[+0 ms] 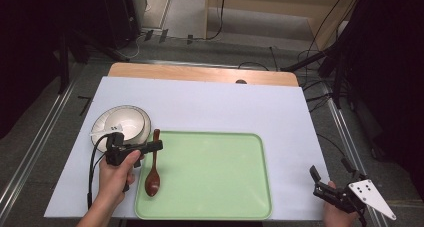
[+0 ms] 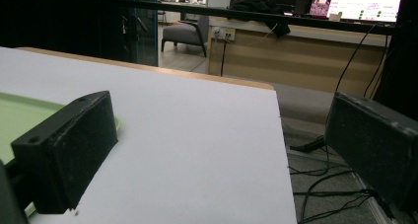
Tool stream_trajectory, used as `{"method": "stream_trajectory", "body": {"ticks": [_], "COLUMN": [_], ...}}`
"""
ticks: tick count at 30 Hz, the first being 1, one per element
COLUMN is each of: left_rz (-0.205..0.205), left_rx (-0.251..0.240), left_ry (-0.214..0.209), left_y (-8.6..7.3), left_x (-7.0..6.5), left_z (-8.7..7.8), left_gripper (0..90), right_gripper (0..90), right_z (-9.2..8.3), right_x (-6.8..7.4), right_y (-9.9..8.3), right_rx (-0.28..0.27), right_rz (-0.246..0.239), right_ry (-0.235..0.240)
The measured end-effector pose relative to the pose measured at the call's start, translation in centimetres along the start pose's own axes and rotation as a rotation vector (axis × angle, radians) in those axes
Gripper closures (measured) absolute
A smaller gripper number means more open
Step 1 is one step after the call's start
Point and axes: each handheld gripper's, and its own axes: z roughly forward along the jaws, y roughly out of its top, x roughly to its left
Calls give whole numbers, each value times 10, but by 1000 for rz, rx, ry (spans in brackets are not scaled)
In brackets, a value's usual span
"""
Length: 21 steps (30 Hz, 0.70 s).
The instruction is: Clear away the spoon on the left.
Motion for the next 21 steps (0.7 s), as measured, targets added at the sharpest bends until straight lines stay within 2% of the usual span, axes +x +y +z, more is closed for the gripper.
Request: {"method": "stream_trajectory", "body": {"ticks": [9, 10, 14, 16, 20, 21], "left_rz": [-9, -9, -15, -11, -5, -3], "left_rx": [-9, -14, -17, -26, -27, -24], "left_ry": [5, 21, 22, 12, 7, 3], "left_y": [-3, -5, -5, -5, -6, -6], "left_x": [6, 8, 10, 11, 13, 14], "left_z": [0, 0, 0, -1, 0, 0], "left_gripper": [847, 844, 837, 751, 644, 644], "right_gripper": [0, 0, 0, 0, 0, 0], "right_z": [0, 0, 0, 0, 0, 0], "right_x": [0, 0, 0, 0, 0, 0], "right_y": [0, 0, 0, 0, 0, 0], "right_rx": [2, 1, 0, 1, 2, 1], "right_rz": [-4, -4, -1, -3, -2, -4], "right_ry": [2, 2, 0, 2, 0, 2]}}
